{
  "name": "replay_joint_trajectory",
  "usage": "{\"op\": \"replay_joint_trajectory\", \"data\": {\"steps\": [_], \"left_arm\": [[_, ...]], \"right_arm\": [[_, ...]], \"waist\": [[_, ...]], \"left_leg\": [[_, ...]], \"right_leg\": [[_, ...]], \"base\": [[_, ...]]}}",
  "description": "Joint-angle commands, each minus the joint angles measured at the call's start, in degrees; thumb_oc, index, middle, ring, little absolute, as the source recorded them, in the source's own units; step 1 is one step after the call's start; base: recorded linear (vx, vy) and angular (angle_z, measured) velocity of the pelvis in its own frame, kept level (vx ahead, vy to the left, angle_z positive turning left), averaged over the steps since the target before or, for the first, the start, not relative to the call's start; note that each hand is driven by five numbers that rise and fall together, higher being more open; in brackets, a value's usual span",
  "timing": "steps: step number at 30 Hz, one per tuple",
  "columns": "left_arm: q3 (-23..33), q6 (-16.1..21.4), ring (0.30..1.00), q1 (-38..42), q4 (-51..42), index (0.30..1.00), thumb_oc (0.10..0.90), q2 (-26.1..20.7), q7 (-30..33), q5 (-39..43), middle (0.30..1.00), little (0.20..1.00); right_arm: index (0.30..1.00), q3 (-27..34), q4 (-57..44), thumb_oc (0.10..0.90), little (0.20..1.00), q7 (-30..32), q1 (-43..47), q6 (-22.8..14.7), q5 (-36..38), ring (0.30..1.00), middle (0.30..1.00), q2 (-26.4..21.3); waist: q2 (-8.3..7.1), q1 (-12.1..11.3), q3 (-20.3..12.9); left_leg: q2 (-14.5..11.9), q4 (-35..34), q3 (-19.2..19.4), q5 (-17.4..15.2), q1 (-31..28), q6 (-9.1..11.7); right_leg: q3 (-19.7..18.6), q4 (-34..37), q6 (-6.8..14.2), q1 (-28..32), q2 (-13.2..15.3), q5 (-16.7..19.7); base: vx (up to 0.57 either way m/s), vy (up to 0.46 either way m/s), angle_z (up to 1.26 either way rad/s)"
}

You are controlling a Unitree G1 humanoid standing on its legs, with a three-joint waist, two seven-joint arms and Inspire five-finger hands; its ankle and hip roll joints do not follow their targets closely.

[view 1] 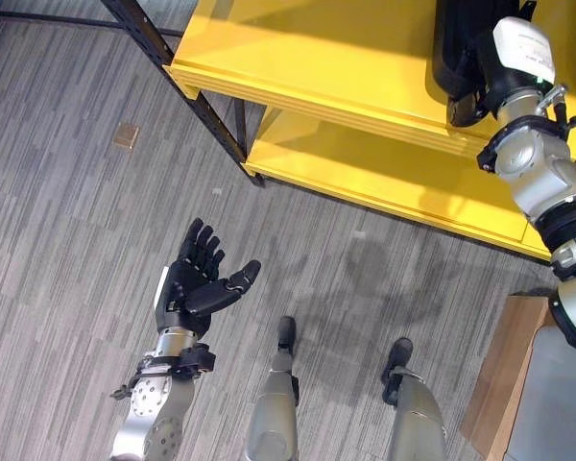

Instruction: Move parts from the plastic box to the shelf.

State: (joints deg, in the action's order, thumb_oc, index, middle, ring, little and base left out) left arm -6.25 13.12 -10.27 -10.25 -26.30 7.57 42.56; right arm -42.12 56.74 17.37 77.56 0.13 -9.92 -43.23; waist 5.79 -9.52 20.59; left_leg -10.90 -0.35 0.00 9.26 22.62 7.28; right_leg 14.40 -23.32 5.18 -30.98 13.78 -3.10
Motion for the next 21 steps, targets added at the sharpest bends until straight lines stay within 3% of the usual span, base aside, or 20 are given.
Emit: {"op": "replay_joint_trajectory", "data": {"steps": [1,21], "left_arm": [[0.56,6.81,1.000,1.22,-8.75,1.000,0.900,-4.13,0.03,0.90,1.000,1.000],[0.72,6.99,1.000,1.13,-8.21,1.000,0.900,-4.33,-0.15,2.15,1.000,1.000]], "right_arm": [[0.300,-3.35,1.40,0.400,0.300,5.79,14.77,-2.03,2.37,0.300,0.300,-1.42],[0.300,-7.27,3.95,0.400,0.300,5.65,19.70,-2.14,3.99,0.300,0.300,-2.99]], "waist": [[-0.23,-1.44,-2.04],[-0.99,-2.55,-1.95]], "left_leg": [[-2.99,-3.18,1.85,0.76,-6.78,1.19],[-3.34,-3.99,0.38,1.76,-5.54,1.68]], "right_leg": [[0.85,3.55,2.00,2.21,-2.28,2.37],[2.14,2.77,2.03,1.09,-2.42,2.11]], "base": [[0.00,-0.016,0.12],[0.00,-0.005,0.03]]}}
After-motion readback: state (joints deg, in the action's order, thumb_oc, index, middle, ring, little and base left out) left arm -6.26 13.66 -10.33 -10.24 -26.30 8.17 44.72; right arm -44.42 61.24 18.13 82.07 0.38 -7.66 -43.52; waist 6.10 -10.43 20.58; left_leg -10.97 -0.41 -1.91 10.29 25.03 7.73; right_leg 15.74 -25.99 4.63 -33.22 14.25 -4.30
